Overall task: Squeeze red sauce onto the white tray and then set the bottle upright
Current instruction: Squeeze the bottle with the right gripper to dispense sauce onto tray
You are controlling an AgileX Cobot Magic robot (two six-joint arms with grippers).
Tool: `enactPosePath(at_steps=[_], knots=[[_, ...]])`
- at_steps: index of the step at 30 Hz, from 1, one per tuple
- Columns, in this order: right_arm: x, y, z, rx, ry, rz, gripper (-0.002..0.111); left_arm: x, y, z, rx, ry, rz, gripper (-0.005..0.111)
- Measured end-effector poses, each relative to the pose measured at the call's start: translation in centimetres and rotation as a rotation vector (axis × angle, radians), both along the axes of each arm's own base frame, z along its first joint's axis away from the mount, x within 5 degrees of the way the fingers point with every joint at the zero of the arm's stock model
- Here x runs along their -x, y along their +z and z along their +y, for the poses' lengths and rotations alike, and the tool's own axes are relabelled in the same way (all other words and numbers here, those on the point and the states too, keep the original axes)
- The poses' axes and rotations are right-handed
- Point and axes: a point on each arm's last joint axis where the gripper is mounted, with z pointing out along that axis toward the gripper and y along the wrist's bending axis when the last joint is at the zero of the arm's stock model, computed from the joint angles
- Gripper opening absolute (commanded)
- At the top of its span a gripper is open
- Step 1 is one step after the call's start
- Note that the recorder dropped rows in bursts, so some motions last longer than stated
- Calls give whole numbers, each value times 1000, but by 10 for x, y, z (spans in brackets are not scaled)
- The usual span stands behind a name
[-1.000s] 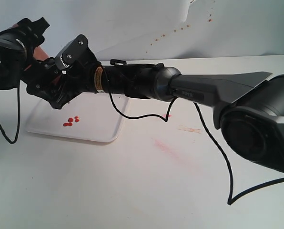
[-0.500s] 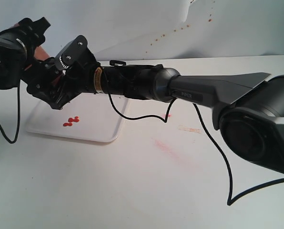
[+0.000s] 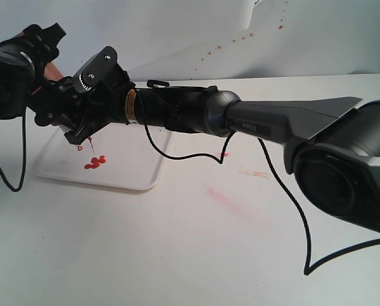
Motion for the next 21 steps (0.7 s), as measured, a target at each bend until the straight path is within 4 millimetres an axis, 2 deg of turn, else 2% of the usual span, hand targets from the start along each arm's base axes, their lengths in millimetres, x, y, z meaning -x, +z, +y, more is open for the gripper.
enactPosePath(at_steps=[6, 8, 10, 15, 17, 21], knots=[[0, 0, 0, -1, -1, 1, 1, 0, 0, 0, 0, 0, 0, 0], [0, 0, 0, -2, -3, 2, 9, 0, 0, 0, 0, 0, 0, 0], [0, 0, 1, -5, -3, 5, 23, 0, 0, 0, -1, -1, -1, 0], [0, 1, 1, -10, -6, 7, 90, 0, 0, 0, -1, -1, -1, 0], [0, 0, 0, -13, -14, 16, 104, 0, 0, 0, 4, -1, -1, 0], [-1, -1, 1, -15, -28, 37, 105, -1, 1, -1, 6, -8, -4, 0]])
